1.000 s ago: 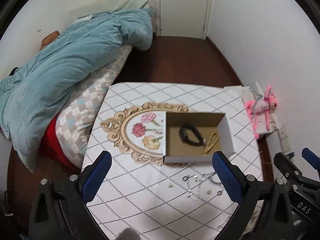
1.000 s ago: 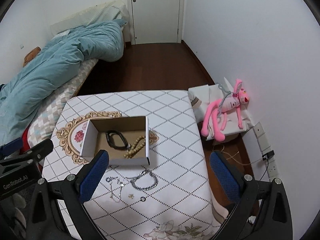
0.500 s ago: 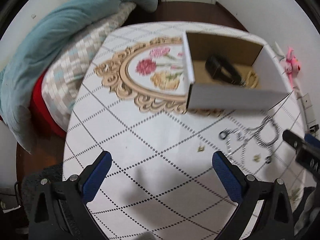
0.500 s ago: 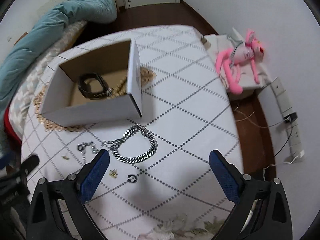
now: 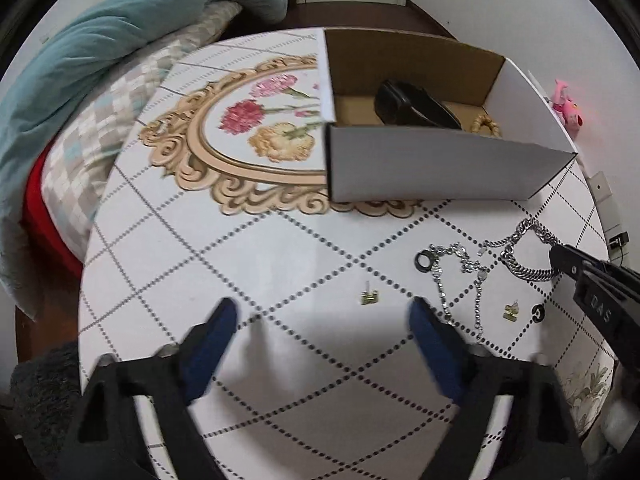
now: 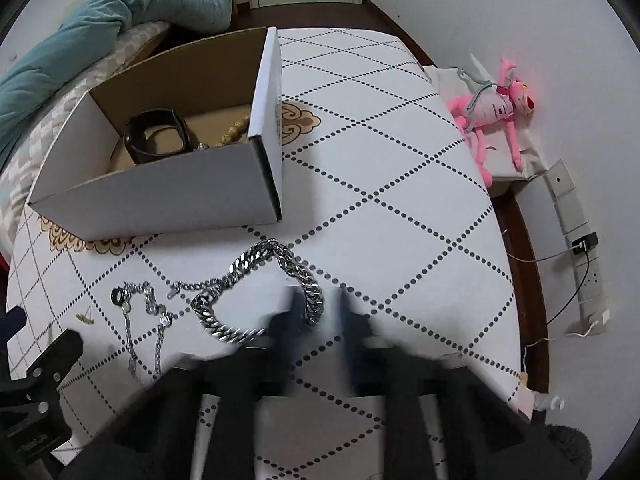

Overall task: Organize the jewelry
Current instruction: 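Grasp a gold stud earring with the left tool while the right tool grasps the silver curb chain, then carry the earring and chain into the box and open both tools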

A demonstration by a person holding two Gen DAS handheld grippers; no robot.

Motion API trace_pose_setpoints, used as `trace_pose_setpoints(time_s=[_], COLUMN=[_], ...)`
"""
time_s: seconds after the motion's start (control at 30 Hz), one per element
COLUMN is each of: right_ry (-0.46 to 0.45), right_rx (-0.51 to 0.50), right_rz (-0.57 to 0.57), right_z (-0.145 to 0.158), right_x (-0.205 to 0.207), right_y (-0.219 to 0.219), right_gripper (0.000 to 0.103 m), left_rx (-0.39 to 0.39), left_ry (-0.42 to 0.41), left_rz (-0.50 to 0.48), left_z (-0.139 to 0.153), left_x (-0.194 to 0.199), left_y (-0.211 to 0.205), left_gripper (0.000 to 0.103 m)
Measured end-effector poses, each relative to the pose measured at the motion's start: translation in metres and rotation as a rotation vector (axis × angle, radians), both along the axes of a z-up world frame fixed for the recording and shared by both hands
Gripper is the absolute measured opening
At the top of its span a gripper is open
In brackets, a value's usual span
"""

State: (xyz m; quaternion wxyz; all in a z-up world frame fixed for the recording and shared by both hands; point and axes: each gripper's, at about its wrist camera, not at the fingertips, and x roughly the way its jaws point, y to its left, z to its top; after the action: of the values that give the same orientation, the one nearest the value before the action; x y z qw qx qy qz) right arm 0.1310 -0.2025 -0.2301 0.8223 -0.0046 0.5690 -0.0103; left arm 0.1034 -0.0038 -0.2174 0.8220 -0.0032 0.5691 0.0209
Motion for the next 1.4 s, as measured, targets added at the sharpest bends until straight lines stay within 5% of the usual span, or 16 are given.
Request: trace_pose_setpoints(time_s=[0.17, 0.23, 0.37, 0.57, 1.0, 1.4], right_ry=[0.021, 0.029, 0.022, 0.025, 0.018, -0.074], right_rx=[0.021, 0.033, 0.054, 0.045, 0.07, 0.218], right_rz=[-0.012, -0.025, -0.048, -0.051, -0.05, 0.037], right_z=[0.002, 0.003, 0.003, 0.002, 0.008, 0.075], right_x=[-0.013, -0.018, -0.023, -0.023, -0.025, -0.027], right_y=[-0.01, -0.014, -0.02, -0.018, -0.019, -0.012], right_gripper=[0.009, 0.009, 0.009, 0.009, 0.008, 0.008], left_rx=[-0.004, -0.006, -0.013, -0.023, -0.054, -0.151], left_ry=[0.005, 0.013, 0.002, -0.004, -0.025, -0.118], left_rz=[-0.004, -0.013, -0.024, -0.045, -0.059, -0.104], left_z=[-0.006, -0.009, -0.009, -0.006, -0.001, 0.068], left_x=[0.0, -0.001, -0.002, -0.005, -0.005, -0.002], left_y=[-0.005, -0.007, -0.009, -0.016, -0.017, -0.021], left_gripper=[0.068, 0.052, 0.042, 0.008, 0.006, 0.006])
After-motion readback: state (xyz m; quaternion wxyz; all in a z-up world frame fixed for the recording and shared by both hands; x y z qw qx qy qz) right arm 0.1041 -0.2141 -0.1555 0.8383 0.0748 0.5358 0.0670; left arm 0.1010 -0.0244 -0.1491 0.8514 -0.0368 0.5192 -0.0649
